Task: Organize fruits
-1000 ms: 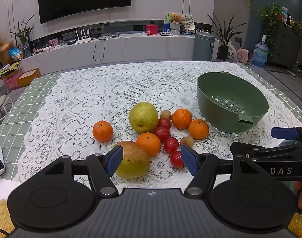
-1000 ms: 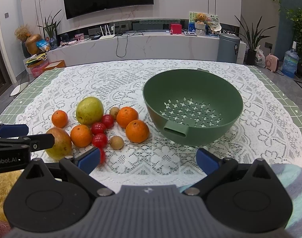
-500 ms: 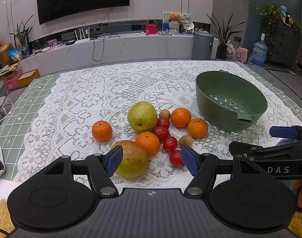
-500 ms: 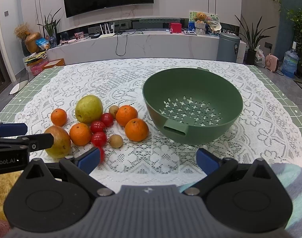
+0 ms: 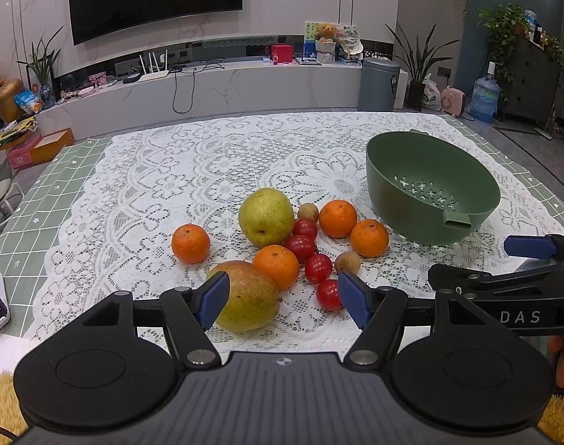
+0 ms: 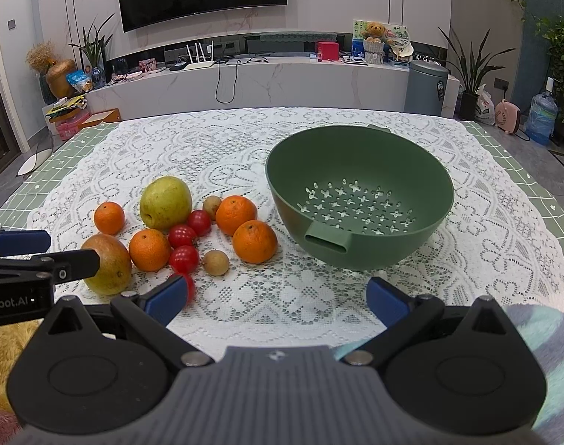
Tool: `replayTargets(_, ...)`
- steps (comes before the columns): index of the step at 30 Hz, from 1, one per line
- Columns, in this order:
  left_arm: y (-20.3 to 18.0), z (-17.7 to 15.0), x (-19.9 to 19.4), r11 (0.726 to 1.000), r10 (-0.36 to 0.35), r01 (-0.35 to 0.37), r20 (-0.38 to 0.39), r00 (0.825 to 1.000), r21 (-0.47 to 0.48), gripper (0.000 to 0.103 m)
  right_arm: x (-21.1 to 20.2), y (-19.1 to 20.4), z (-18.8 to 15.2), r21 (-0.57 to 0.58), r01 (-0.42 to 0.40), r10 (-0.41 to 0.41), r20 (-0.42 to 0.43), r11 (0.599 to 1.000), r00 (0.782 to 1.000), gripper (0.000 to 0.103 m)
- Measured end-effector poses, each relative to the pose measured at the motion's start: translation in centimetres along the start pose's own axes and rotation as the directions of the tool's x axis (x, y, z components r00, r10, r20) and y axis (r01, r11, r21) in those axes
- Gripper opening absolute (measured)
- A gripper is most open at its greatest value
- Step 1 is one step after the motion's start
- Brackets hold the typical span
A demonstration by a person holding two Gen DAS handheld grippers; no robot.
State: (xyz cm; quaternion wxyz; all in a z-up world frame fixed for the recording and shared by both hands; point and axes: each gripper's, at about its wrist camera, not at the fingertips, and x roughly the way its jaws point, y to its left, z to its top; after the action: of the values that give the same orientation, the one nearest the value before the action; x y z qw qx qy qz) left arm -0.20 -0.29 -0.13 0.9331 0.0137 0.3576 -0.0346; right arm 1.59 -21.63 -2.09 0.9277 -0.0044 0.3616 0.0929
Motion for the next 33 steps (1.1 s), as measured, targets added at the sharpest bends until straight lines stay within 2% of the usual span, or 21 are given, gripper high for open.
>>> replayTargets(18,0.0,0.0,0.0,1.000,-0.001,0.001,0.000,1.000,0.004,0.079,0.0,0.1,0.1,-0.001,0.000,0.000,-0.001,1.000,1.000,0.099)
replayTargets(27,0.4,1.1,-0.3,0.998,0.002,-0.002,0.010,1.000,0.065,0.079,0.2,0.1,0.1,-0.002,-0.030,0.030,-0.007,1.000,1.000,0.099)
replayTargets(31,1.3,1.8,-0.1,0.998,-0.005,0.005,-0.008,1.000,0.066,0.079,0.6,0.5,0.4,0.000,-0.046,0.046,-0.010,0.999,0.999,0.099)
replayTargets(32,1.7,2.0,-0.1,0.998,-0.003,0.003,-0.013,1.000,0.063,0.077,0.7,0.6,0.5,0.002,-0.055,0.055,-0.011,0.999,0.998,0.098)
replayTargets(33,2.1,2.2,0.0,0.998,-0.001,0.002,-0.015,1.000,0.059,0.075,0.8,0.8,0.6,0.001,-0.070,0.070,-0.014,0.998,0.997,0.092)
